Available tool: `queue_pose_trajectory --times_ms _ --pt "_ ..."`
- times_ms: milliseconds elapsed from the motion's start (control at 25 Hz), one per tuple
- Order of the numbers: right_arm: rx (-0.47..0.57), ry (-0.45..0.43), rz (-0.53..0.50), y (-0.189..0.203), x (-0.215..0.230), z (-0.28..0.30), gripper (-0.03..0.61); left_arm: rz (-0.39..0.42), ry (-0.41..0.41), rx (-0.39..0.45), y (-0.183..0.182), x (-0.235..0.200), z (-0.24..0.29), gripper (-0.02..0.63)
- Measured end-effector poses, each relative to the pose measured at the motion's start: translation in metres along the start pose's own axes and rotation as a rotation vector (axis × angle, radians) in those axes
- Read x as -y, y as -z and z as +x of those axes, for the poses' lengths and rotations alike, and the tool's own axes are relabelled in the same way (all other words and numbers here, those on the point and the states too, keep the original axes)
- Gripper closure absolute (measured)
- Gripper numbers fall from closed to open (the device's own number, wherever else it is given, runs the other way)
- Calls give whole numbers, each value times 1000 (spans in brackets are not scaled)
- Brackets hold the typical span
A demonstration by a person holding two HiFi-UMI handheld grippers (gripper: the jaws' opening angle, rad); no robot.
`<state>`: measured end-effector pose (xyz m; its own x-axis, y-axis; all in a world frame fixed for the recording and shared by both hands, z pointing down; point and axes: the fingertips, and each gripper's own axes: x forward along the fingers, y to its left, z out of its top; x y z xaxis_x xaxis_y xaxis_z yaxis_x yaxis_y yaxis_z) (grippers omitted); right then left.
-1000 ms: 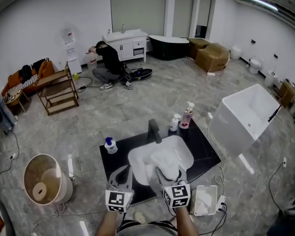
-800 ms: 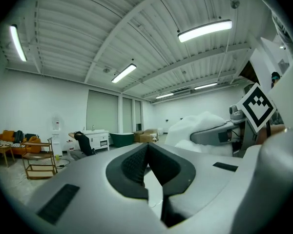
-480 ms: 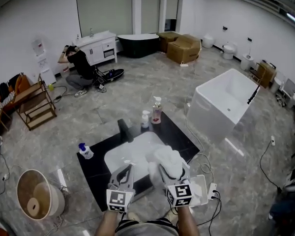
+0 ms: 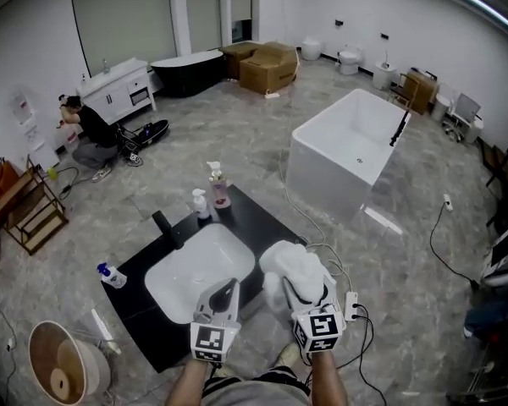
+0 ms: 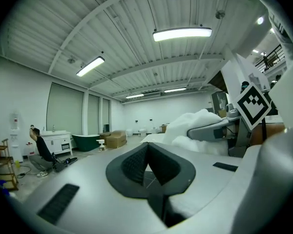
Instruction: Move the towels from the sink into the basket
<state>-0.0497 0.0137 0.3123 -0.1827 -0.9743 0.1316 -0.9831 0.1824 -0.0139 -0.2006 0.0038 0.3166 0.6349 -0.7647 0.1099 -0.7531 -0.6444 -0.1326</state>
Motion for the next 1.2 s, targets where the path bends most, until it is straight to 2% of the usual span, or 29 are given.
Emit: queue_pose_trajectory --times_ms 320,680,920,1200 --pt "-26 149 15 15 93 -47 307 -12 127 -21 -2 73 59 604" --pt "-78 279 49 52 185 -87 307 -24 259 -53 9 156 125 604" --pt "-113 311 65 72 230 -99 307 -26 316 -86 15 198 165 604" --pt "-150 328 93 103 267 -92 305 -23 351 -130 36 223 209 604"
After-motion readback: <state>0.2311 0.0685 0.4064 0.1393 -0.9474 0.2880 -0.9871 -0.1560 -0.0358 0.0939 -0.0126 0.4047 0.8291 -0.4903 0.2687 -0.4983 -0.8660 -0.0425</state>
